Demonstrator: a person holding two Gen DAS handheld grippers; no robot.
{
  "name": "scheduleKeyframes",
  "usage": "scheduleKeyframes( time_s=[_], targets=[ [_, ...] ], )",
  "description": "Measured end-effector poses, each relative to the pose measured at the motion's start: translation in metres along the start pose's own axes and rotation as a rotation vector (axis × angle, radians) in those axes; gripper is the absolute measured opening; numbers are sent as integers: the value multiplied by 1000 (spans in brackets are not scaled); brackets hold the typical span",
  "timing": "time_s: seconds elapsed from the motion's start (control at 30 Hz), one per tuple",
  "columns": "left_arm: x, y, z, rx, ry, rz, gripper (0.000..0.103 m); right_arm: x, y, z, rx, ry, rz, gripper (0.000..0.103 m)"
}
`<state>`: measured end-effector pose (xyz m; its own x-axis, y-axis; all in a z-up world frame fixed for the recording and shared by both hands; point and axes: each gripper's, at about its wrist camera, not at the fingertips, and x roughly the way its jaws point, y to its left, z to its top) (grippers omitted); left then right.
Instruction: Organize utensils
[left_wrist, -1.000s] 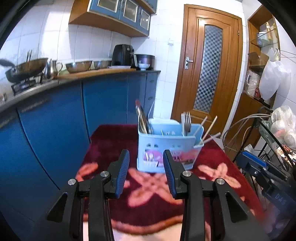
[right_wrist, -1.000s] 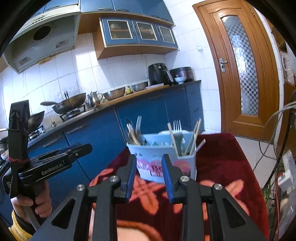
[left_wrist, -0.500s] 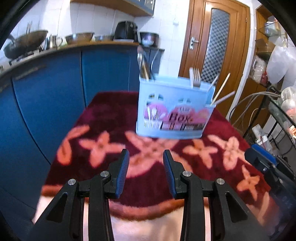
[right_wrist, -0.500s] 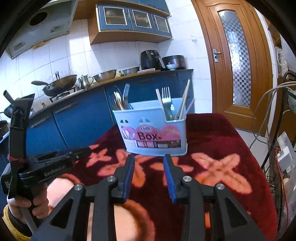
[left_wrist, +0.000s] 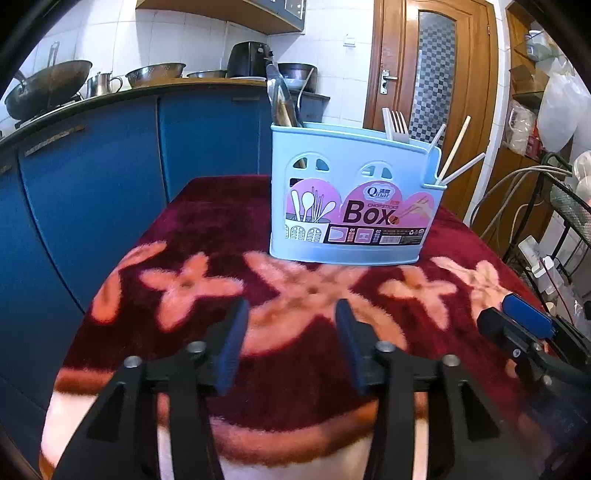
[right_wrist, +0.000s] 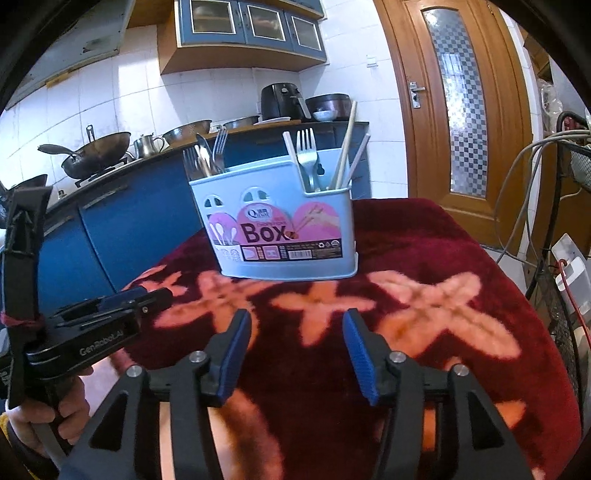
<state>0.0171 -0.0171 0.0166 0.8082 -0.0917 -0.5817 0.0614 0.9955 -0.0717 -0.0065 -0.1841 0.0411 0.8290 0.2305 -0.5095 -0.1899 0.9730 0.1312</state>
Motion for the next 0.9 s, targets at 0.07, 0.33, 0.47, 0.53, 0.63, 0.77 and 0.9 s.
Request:
scheduleKeyframes(
  time_s=[0.07,0.33,0.47,0.53,0.63,0.77,0.9],
  targets=[
    [0,-1,0,6,-8,0,54,1,-1,-1,2,-7,2,64],
    [3,-3,0,12,-4,2,54,4,-4,-1,12,-12,-10,69],
    [3,-3,0,15,-4,2,54,4,-4,-1,14,-10,-11,69],
    [3,-4,-1,18,-3,3,54,5,-4,-1,13,-10,-11,69],
    [3,-4,-1,18,-3,2,55,4,-4,-1,14,-10,-11,69],
    [3,-4,-1,18,-6,0,55,4,-4,-1,12,-11,-10,69],
    [3,-5,-1,20,-7,0,55,6,-3,-2,9,-10,-9,69]
  ],
)
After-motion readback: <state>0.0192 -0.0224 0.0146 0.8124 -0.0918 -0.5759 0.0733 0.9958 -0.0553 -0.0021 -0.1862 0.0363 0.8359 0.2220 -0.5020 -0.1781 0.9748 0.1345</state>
